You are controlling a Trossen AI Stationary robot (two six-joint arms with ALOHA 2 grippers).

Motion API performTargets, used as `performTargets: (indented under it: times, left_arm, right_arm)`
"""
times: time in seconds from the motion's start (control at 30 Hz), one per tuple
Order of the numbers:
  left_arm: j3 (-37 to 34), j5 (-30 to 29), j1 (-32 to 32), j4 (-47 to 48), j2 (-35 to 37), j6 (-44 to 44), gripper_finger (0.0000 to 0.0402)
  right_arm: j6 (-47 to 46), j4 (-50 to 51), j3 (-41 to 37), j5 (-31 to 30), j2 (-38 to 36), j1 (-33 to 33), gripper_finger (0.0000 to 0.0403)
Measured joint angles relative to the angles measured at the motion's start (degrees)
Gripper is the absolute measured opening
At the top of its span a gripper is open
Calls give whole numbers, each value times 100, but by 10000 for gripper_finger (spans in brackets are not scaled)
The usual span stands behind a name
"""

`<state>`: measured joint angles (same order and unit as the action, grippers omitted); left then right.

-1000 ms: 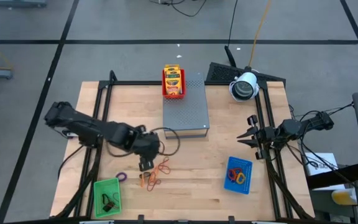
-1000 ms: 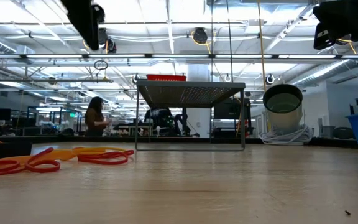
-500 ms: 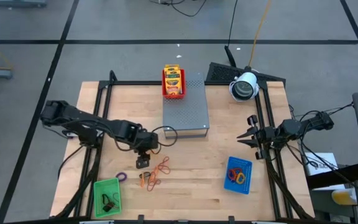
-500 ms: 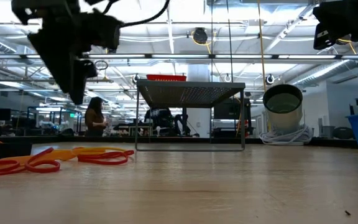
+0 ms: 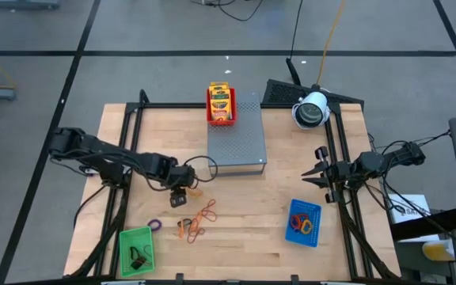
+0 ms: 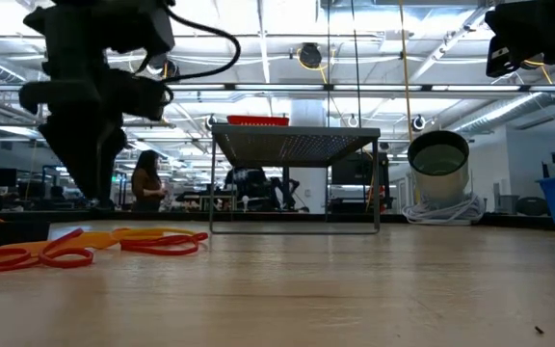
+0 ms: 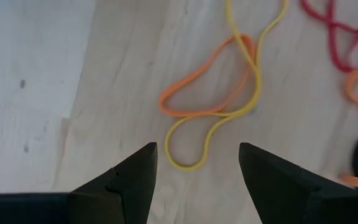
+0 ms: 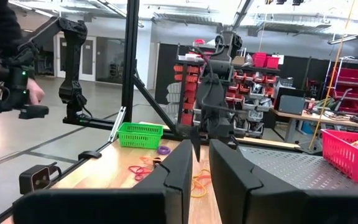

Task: Pick & Place Office Desk Supplies
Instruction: Put the yellow rubber band into the green bin

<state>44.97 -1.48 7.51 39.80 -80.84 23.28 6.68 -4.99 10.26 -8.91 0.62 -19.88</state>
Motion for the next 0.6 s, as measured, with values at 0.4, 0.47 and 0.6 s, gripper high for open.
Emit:
performTargets:
  times: [0.4, 0.47, 0.6]
  left_arm:
    - [-428, -407, 0, -108, -2, 518, 237]
    - [-457, -463, 2, -139, -2, 589, 237]
    - [-503, -458, 105, -385, -2, 578, 237]
  right_arm:
    - [1, 3, 0, -2, 0, 1, 45]
    - [1, 3, 1, -1, 0, 0, 45]
    - [2, 4, 0, -2, 0, 2, 45]
